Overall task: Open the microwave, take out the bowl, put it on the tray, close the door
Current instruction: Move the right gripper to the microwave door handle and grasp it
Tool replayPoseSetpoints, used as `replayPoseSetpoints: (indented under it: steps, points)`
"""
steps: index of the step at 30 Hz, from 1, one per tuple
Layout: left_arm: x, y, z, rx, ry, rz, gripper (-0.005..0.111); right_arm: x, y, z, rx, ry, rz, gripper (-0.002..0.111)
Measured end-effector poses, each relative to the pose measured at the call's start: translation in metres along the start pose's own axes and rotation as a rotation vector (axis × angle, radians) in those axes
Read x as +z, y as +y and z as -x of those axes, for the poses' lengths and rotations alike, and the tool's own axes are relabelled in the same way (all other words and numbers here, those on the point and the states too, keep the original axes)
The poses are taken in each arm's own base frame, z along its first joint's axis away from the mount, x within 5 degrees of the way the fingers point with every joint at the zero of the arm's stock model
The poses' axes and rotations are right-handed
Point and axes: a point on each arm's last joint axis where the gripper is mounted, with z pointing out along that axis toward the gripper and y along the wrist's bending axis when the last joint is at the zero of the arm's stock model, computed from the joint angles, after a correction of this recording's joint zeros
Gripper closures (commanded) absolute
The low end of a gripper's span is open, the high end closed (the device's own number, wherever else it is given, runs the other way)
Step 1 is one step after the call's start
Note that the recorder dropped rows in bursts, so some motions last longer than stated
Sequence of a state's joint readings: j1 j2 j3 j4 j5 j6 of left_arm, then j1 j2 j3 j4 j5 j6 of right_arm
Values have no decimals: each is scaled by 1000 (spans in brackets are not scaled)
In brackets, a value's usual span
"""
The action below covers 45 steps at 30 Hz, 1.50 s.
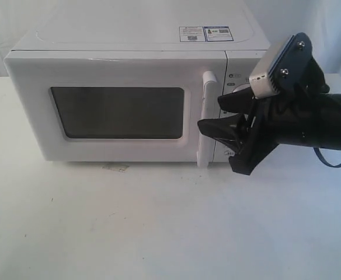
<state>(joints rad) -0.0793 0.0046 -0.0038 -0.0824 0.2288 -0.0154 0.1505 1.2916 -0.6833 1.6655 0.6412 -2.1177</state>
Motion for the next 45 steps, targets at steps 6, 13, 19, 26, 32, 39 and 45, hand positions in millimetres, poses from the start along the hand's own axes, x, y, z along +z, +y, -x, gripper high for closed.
replayPoseSetpoints:
  steps: [6,13,19,26,32,39,45]
  points:
    - [0,0,0,0,0,0,107,1,-5,3,-11,10,-34,53]
    - [0,0,0,0,0,0,107,3,-10,2,47,1,-75,53]
    - [0,0,0,0,0,0,107,7,-13,-2,61,21,-83,53]
    - [0,0,0,0,0,0,107,11,-18,-1,70,17,-86,53]
    - [0,0,0,0,0,0,107,26,-27,-5,88,36,-68,54]
    - [0,0,0,0,0,0,107,37,-34,-7,100,45,-57,54]
    - [0,0,0,0,0,0,107,43,-38,-9,115,51,-55,54]
